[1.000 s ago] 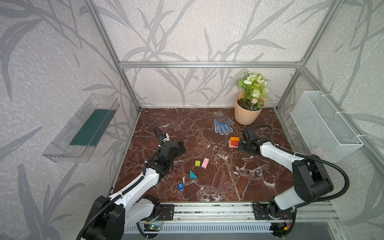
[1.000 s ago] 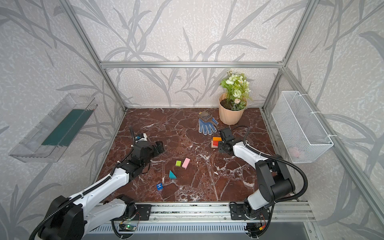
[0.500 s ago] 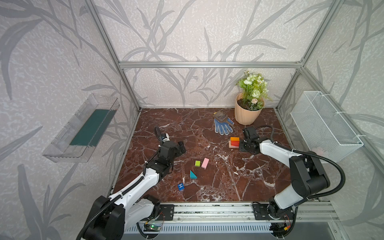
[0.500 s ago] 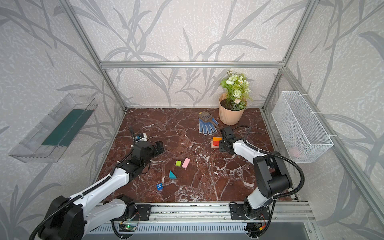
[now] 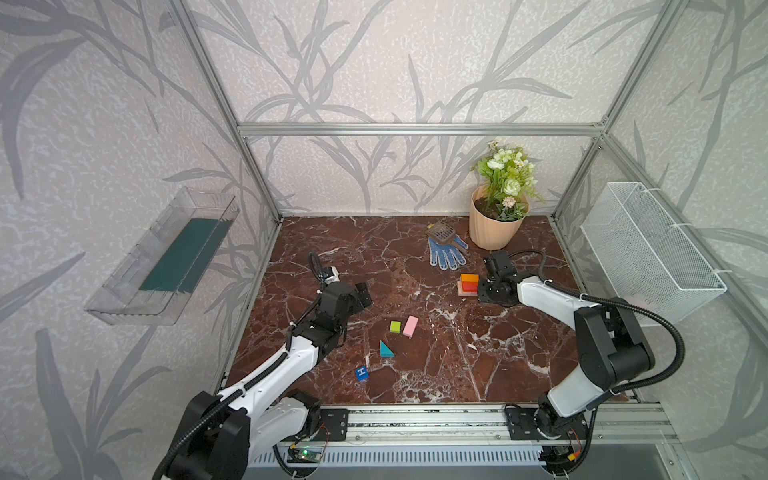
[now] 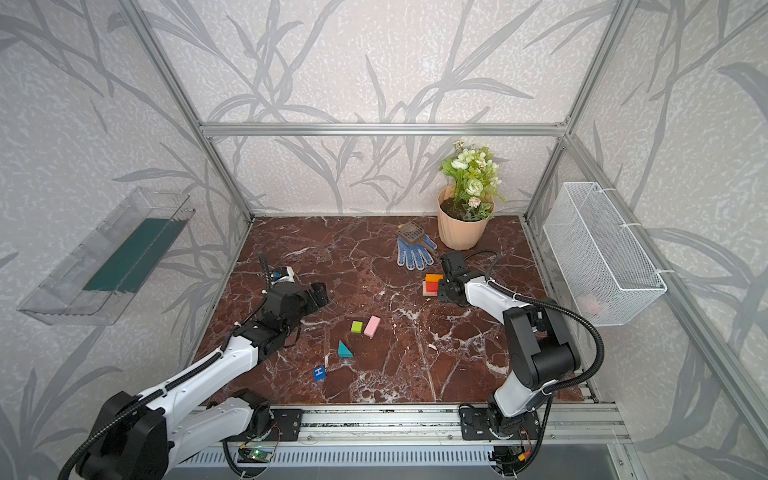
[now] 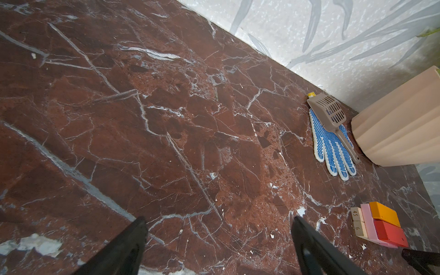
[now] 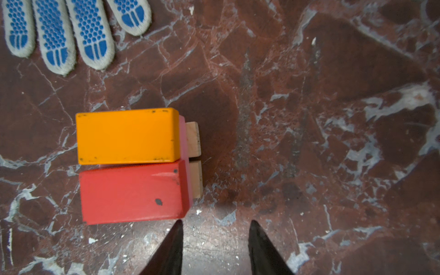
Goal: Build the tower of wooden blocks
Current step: 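Move the open right gripper back toward the lime green cube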
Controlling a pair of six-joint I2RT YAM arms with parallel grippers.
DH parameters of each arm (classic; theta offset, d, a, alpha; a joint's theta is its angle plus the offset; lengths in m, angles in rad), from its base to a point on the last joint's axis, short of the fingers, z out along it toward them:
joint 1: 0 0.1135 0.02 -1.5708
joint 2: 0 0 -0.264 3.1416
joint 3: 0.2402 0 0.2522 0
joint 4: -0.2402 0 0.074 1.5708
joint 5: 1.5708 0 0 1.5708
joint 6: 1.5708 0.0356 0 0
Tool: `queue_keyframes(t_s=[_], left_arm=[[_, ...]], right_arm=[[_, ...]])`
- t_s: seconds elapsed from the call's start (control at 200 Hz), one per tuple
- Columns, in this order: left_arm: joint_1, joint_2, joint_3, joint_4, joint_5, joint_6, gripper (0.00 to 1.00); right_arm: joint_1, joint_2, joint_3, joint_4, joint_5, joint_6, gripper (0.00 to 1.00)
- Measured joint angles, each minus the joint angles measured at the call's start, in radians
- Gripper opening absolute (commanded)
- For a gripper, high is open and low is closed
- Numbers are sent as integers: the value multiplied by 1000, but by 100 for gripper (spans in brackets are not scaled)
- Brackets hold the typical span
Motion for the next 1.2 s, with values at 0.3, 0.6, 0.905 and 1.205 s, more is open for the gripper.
queue_keyframes(t_s=[0.3,0.6,0.905,1.205], left_arm=[[0,0,0,0,0,0,96],[0,1,0,-1,0,0,96],[0,1,0,2,-1,18,97],[0,-14,-2,31,0,33,97]], right_arm=[[0,-8,-9,10,-24,-3,47],[1,-10,-11,32,-61,-20,49],[54,-174,-138,69,-77,-9,65],[513,-445,-254,114,-1,105,71]])
